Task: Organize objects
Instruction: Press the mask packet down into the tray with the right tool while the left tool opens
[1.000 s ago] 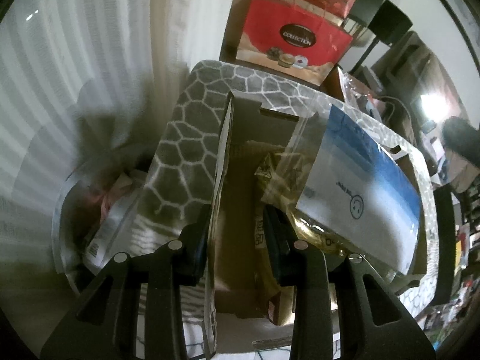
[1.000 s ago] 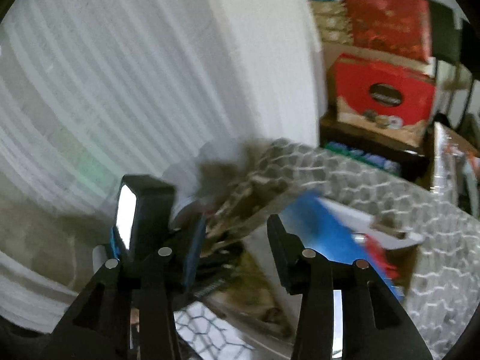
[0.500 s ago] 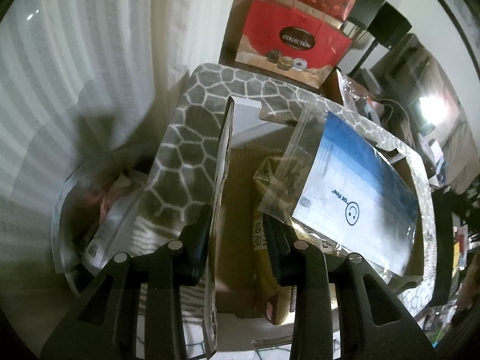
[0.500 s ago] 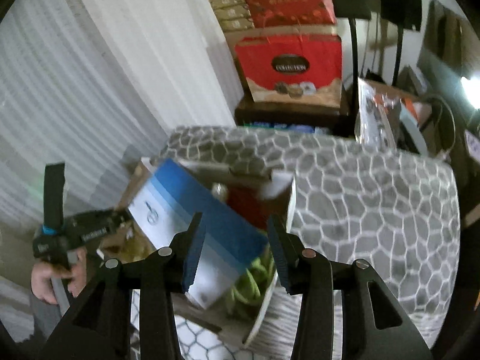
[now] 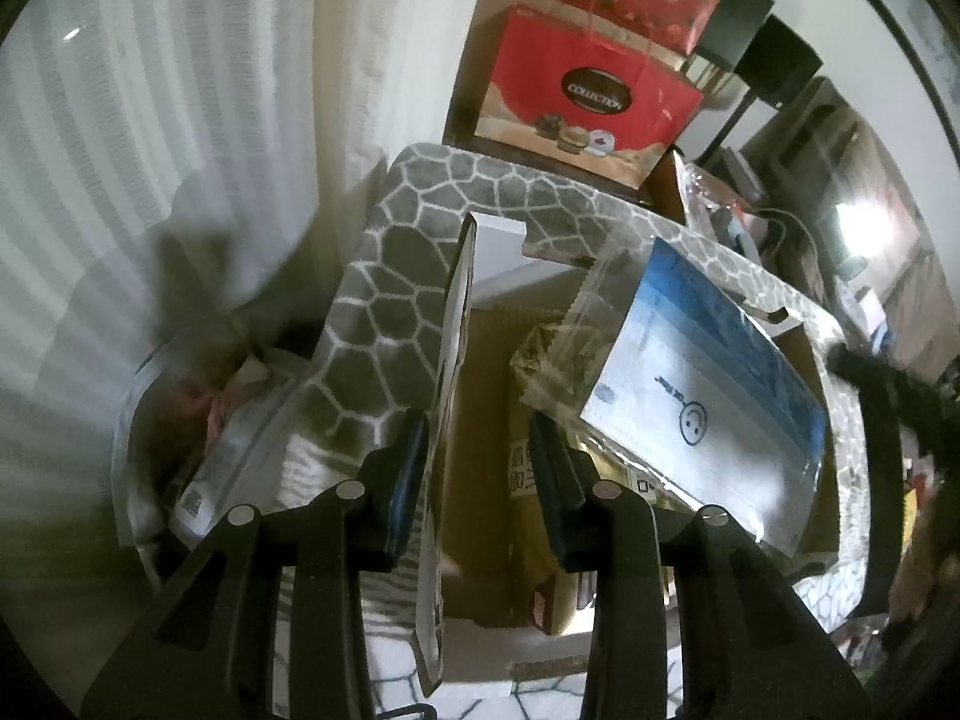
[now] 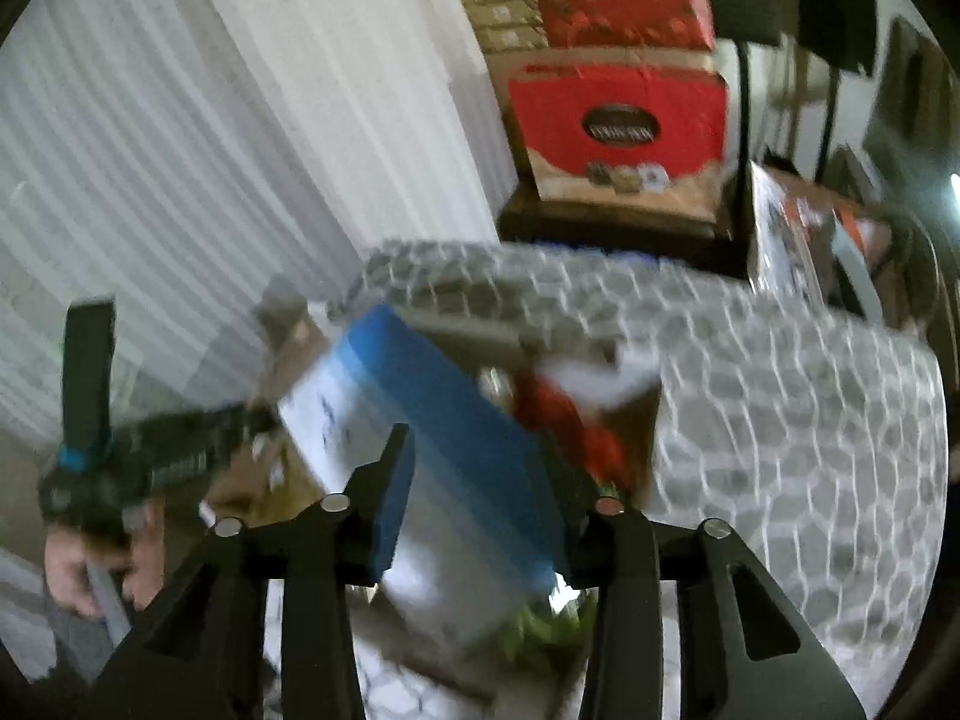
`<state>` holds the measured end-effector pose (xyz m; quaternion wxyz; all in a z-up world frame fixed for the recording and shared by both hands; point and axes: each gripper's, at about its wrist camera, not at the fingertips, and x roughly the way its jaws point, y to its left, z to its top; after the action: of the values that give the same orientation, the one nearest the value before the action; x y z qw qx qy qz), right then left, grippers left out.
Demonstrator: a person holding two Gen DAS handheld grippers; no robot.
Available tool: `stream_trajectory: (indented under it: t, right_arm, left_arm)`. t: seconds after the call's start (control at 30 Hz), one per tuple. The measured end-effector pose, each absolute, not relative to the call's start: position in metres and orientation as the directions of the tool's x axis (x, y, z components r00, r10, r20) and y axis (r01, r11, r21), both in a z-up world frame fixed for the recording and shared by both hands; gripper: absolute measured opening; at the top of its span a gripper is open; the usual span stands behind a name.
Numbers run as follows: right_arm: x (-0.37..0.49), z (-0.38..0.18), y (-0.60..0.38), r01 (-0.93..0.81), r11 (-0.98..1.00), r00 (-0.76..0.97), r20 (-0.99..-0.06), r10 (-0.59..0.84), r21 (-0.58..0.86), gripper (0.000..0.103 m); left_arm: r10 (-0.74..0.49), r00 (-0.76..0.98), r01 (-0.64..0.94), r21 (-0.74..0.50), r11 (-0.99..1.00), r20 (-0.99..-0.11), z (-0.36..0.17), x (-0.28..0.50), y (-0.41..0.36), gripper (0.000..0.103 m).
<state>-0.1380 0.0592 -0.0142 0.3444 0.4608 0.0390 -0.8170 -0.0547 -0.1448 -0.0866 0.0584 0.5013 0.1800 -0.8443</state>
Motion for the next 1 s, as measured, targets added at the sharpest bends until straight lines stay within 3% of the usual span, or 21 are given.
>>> stream_trajectory:
  t: [0.37, 0.53, 0.77, 0.83, 0.9, 1.0]
  right_arm:
    - [-0.177, -0.04, -0.02, 0.612, -0.719, -0.23, -0.796, -0.56, 0.329, 0.043]
    - [-0.169, -0.062, -0.039, 0.645, -0.677, -0.141, -0.816, -0.56, 0.354, 0.033]
    - [-0.161, -0.051, -0.039, 0.682, -0.652, -0.16, -0.803, -0.574, 0.331, 0.034]
    - [-0.161, -0.037, -0.033, 0.684, -0.645, -0.18, -0.778, -0.602, 0.34, 0.039]
    - [-0.16, -0.018, -0.018, 0.686, -0.652, -0.226, -0.758, -0.612, 0.322, 0.051]
    - [-0.156, -0.003, 0.005, 0.686, -0.672, -0.269, -0.76, -0.591, 0.28, 0.052]
  left_arm:
    - [0.092, -0.512, 0.284, -0.27, -0.92, -0.854, -0.08, -0.038, -0.161, 0.038]
    - [0.105, -0.515, 0.282, -0.284, -0.917, -0.851, -0.081, -0.034, -0.164, 0.038]
    - [0.098, -0.499, 0.266, -0.259, -0.929, -0.861, -0.085, -0.039, -0.155, 0.038]
    - [0.098, -0.496, 0.261, -0.256, -0.931, -0.863, -0.085, -0.041, -0.151, 0.039]
    - [0.094, -0.495, 0.259, -0.25, -0.933, -0.864, -0.085, -0.042, -0.149, 0.041]
    - [0.083, -0.495, 0.259, -0.237, -0.936, -0.865, -0.086, -0.044, -0.146, 0.044]
